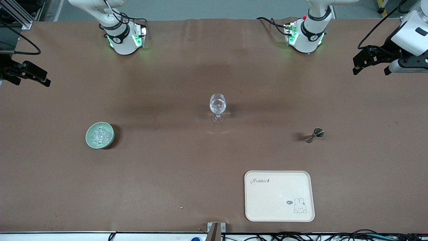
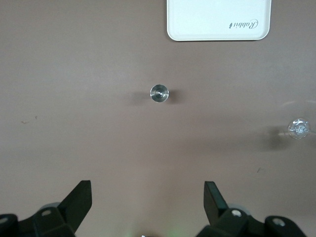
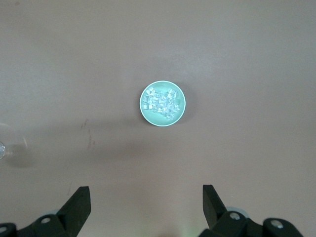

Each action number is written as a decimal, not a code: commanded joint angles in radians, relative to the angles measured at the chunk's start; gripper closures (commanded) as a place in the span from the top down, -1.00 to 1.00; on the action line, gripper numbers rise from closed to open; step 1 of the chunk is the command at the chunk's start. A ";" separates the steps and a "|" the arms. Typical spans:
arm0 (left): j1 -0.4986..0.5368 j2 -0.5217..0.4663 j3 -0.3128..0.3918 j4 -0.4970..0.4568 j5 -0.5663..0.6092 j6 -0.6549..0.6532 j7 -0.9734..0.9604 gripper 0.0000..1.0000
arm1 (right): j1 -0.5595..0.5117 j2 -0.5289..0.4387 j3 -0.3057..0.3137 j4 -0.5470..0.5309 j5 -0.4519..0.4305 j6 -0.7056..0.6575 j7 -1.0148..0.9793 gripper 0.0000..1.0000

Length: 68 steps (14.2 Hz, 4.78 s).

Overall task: Pour wine and add ice with both arms
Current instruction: 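Move the right gripper over the ice while the left gripper nears the jigger, then grasp ice with the right gripper while the left gripper grasps the jigger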

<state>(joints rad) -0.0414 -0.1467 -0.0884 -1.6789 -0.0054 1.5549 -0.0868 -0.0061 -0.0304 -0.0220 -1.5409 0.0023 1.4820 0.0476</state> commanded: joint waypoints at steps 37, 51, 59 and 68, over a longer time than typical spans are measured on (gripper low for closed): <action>0.406 0.788 0.010 0.071 -0.665 0.200 -0.737 1.00 | -0.086 0.285 0.002 -0.317 -0.022 0.636 -0.011 0.95; 0.397 0.877 0.004 -0.025 -0.855 0.237 -0.605 0.90 | -0.075 0.503 0.005 -0.366 -0.022 0.856 -0.009 0.83; 0.388 0.898 -0.004 -0.064 -0.922 0.274 -0.562 0.82 | -0.045 0.419 0.010 -0.530 -0.019 0.888 -0.008 0.75; 0.368 0.912 -0.004 -0.073 -0.959 0.275 -0.553 0.60 | -0.045 0.397 0.010 -0.559 -0.019 0.893 -0.008 0.42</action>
<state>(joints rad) 0.3334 0.7662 -0.0901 -1.7427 -0.9379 1.8137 -0.6551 -0.0455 0.3989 -0.0156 -2.0643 -0.0074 2.3590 0.0399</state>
